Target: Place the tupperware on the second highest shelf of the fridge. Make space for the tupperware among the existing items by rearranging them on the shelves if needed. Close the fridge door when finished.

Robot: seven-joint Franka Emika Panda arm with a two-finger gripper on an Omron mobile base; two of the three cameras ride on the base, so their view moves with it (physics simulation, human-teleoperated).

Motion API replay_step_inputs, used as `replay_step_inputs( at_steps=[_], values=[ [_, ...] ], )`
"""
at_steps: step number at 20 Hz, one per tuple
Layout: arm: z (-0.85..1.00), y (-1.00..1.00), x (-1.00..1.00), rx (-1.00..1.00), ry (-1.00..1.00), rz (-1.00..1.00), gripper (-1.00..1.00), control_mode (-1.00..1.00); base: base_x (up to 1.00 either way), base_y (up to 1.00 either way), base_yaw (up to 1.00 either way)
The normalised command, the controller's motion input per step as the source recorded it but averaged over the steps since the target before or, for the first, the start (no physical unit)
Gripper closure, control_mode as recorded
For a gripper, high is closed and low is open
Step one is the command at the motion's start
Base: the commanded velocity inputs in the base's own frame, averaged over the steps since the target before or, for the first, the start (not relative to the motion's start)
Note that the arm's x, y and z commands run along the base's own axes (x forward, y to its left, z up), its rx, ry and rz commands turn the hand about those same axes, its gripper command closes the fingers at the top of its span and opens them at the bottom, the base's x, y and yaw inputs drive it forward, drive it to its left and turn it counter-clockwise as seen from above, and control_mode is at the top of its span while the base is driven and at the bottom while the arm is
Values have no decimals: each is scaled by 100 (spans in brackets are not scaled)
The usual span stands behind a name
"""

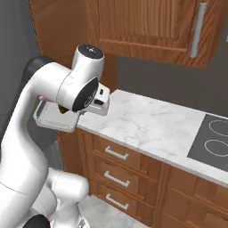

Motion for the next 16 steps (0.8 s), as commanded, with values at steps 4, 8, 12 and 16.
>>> replay_step_inputs(
  at_steps=[4, 8, 12, 16],
  values=[
    [0, 0, 0, 0, 0, 0, 100, 100, -99, -44, 77],
    [0, 0, 0, 0, 0, 0, 100, 100, -70, -15, 80],
    [0, 0, 0, 0, 0, 0, 100, 100, -17, 1, 83],
    [0, 0, 0, 0, 0, 0, 100, 100, 9, 33, 74]
  ],
)
